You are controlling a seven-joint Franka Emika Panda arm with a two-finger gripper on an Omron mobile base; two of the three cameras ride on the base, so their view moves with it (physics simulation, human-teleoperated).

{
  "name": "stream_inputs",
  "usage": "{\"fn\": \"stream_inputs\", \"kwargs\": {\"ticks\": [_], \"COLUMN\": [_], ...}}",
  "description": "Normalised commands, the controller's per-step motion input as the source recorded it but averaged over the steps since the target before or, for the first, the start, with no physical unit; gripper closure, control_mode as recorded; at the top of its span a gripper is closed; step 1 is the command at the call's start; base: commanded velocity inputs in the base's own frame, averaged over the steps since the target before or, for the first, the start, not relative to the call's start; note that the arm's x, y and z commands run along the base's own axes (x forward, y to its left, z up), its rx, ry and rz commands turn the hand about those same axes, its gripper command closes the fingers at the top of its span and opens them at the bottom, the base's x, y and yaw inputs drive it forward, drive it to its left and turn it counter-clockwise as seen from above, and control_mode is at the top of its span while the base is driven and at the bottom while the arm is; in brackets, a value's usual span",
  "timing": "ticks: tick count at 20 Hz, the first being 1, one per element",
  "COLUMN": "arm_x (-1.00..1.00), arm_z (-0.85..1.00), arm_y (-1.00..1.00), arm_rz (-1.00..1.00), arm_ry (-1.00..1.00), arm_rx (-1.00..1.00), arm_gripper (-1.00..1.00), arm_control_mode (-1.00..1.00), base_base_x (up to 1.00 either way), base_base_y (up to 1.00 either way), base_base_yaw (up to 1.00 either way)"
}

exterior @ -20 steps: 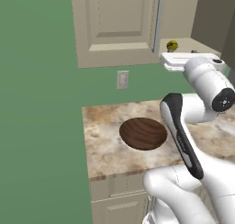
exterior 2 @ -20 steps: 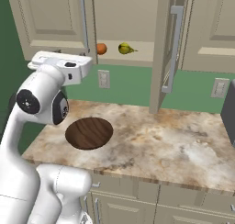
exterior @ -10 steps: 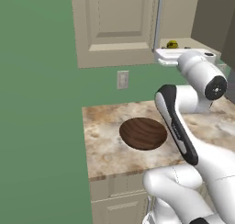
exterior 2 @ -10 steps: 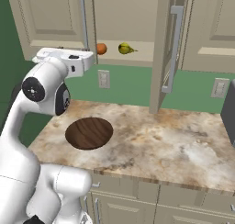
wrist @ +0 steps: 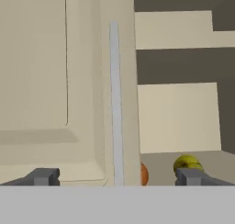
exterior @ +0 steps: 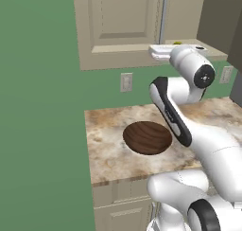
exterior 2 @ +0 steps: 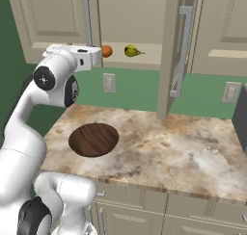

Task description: Open the cabinet. Pick the tangerine and pear from the cabinet and place them into the bowl. Then close the cabinet.

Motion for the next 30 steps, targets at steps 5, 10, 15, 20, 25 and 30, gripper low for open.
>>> {"fn": "stream_inputs", "kwargs": {"ticks": [5, 10, 15, 20, 25, 30], "arm_x": [0.67, 0.85, 0.98, 1.0, 0.33, 0.0], "arm_z": [0.0, -0.03, -0.15, -0.28, -0.1, 0.0], "arm_y": [0.01, 0.0, 0.0, 0.03, 0.04, 0.0], "arm_rz": [0.0, 0.0, 0.0, 0.0, 0.0, 0.0], "arm_ry": [0.1, 0.1, 0.1, 0.07, 0.01, 0.0], "arm_rx": [0.0, 0.0, 0.0, 0.0, 0.0, 0.0], "arm_gripper": [-1.0, -1.0, -1.0, -1.0, 1.0, 1.0], "arm_control_mode": [-1.0, -1.0, -1.0, -1.0, -1.0, -1.0], "base_base_x": [0.0, 0.0, 0.0, 0.0, 0.0, 0.0], "base_base_y": [0.0, 0.0, 0.0, 0.0, 0.0, 0.0], "base_base_yaw": [0.0, 0.0, 0.0, 0.0, 0.0, 0.0]}}
